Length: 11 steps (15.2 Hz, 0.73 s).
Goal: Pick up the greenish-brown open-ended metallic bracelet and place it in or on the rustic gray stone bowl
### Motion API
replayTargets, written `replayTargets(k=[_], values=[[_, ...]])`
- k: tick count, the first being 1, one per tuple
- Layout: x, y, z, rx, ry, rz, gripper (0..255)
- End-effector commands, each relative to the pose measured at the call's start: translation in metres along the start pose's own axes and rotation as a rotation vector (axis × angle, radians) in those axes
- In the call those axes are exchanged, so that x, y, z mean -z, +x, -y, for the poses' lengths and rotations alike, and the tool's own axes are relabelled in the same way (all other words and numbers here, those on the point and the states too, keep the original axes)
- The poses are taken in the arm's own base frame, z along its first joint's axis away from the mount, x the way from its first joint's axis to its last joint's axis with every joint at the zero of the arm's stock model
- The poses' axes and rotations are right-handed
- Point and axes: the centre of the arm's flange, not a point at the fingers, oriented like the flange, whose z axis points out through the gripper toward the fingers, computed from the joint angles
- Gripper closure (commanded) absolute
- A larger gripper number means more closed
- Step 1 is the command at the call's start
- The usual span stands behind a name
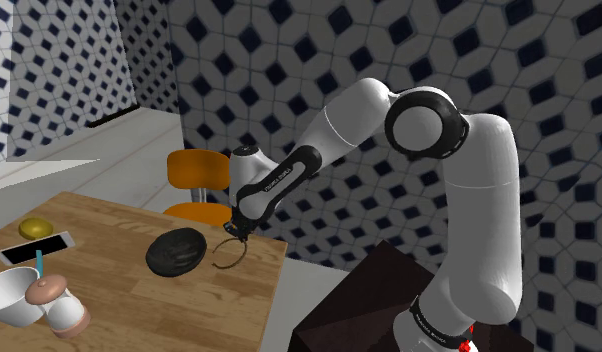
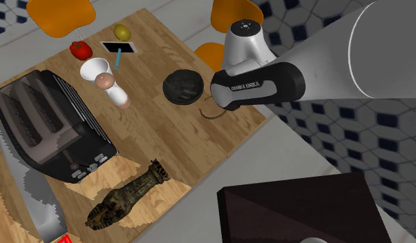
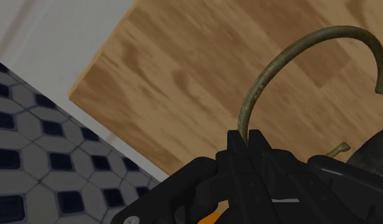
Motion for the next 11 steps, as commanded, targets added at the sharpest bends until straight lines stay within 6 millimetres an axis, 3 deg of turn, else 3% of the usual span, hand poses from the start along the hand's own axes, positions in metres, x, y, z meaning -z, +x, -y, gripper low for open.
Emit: replayTargets(k=[1, 10, 11], values=[[0.010, 0.000, 0.000, 0.000, 0.000, 0.000, 255], [0.055, 0.000, 0.000, 0.000, 0.000, 0.000, 255], [0.055, 0.006, 0.012, 0.000, 0.000, 0.000, 255]])
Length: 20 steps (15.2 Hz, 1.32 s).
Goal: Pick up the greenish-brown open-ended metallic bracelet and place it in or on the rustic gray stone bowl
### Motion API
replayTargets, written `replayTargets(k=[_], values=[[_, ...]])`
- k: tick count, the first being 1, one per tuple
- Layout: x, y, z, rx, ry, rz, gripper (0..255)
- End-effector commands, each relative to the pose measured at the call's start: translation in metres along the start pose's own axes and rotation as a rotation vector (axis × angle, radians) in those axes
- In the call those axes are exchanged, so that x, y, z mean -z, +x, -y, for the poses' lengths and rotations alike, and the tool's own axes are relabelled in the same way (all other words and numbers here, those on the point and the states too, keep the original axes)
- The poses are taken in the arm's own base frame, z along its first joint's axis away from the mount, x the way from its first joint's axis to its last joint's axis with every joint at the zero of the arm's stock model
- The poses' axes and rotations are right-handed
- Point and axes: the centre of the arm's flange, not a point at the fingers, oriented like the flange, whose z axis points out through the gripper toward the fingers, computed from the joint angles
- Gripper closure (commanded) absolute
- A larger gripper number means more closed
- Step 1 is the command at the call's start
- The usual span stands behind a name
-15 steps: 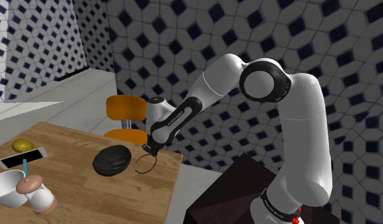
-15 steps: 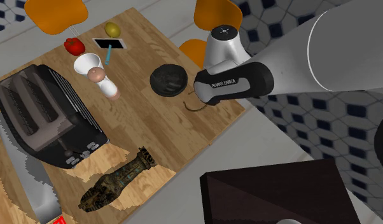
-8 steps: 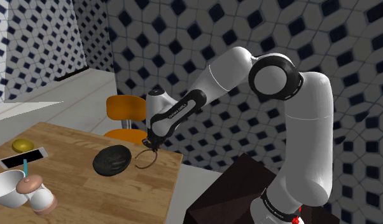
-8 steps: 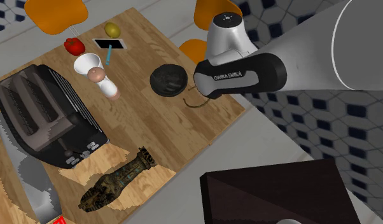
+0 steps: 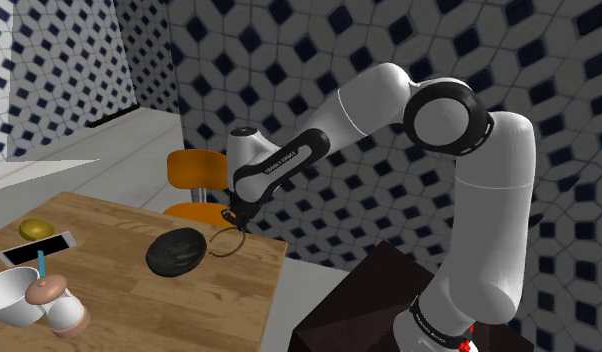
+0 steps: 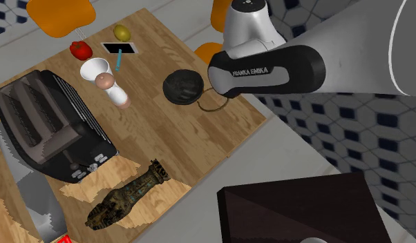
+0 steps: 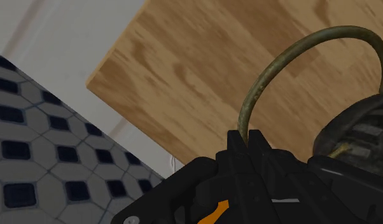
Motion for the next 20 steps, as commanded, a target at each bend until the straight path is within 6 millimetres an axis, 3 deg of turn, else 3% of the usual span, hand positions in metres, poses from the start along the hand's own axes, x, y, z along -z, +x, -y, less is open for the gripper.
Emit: replayTargets(k=[1, 11, 20], values=[[0.001, 0.009, 0.019, 0.000, 0.000, 0.000, 255], [0.002, 0.070, 0.137, 0.000, 0.000, 0.000, 255], [-0.046, 0.070, 0.136, 0.000, 0.000, 0.000, 255]])
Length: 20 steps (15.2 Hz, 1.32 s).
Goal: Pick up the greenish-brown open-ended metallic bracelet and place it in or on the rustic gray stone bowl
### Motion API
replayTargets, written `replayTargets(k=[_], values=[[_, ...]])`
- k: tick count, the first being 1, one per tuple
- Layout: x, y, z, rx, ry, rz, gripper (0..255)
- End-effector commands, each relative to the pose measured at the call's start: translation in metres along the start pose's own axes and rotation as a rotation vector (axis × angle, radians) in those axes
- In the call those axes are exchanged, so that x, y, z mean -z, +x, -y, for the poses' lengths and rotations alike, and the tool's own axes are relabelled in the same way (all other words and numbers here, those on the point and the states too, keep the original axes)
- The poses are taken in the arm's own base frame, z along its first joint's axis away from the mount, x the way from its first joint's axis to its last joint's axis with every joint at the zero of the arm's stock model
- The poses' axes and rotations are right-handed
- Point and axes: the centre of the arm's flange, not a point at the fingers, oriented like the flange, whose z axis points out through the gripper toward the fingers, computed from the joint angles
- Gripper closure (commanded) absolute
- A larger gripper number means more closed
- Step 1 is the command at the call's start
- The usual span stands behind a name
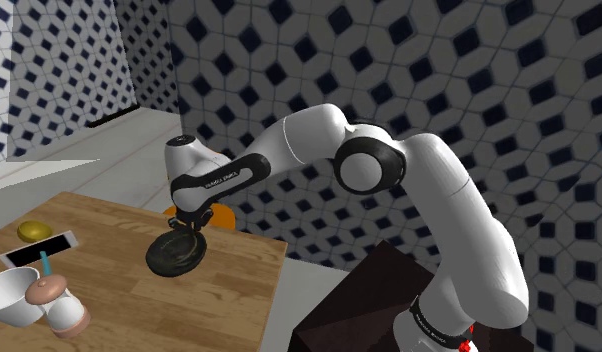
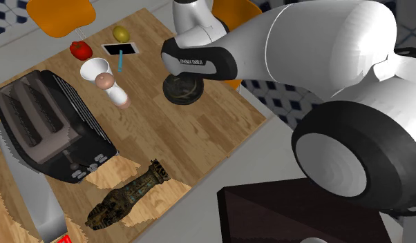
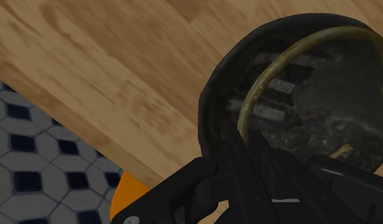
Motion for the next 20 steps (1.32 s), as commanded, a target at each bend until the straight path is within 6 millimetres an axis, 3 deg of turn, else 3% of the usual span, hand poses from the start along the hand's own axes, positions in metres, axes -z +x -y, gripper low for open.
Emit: replayTargets(k=[1, 5, 12, 13, 18, 20], values=[[-0.012, 0.001, 0.000, 0.000, 0.000, 0.000, 255], [-0.031, 0.001, -0.001, 0.000, 0.000, 0.000, 255], [-0.031, 0.001, -0.001, 0.000, 0.000, 0.000, 255], [-0.031, 0.001, 0.000, 0.000, 0.000, 0.000, 0], [-0.031, 0.001, -0.001, 0.000, 0.000, 0.000, 0], [-0.005, 0.001, -0.001, 0.000, 0.000, 0.000, 0]])
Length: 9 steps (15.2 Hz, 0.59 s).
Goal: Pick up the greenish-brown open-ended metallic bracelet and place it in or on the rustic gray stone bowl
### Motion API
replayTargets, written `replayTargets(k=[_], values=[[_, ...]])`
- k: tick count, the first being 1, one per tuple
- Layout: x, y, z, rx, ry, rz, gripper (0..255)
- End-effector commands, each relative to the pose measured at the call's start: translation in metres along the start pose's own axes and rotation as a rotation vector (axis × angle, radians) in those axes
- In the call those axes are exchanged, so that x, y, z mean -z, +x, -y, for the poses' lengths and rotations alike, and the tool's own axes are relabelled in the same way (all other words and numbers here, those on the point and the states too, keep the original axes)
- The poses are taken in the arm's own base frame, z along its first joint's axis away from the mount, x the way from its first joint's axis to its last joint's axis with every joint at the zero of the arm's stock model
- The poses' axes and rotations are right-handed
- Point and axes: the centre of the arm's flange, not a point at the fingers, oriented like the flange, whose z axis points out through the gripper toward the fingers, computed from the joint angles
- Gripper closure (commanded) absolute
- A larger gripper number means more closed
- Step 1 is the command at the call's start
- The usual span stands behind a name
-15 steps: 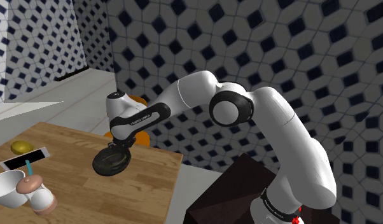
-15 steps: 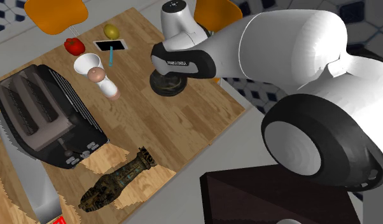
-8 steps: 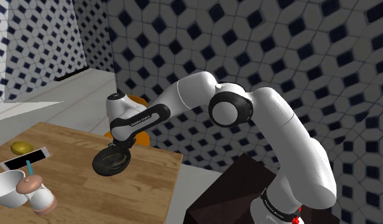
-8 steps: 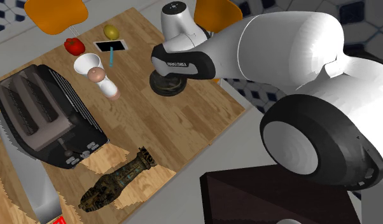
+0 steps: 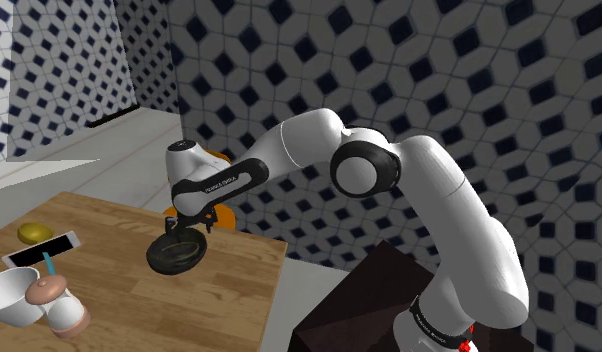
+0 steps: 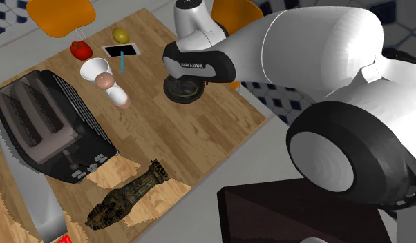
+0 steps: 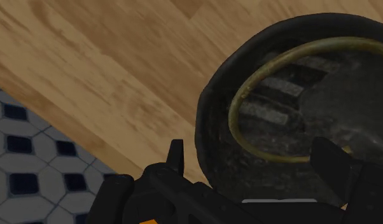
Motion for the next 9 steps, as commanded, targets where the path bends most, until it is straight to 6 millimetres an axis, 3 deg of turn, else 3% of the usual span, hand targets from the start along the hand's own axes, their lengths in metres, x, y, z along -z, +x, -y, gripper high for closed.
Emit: replayTargets(k=[1, 2, 9], values=[[0.023, -0.002, 0.000, 0.000, 0.000, 0.000, 0], [0.034, -0.002, 0.000, 0.000, 0.000, 0.000, 0], [0.034, -0.002, 0.000, 0.000, 0.000, 0.000, 0]])
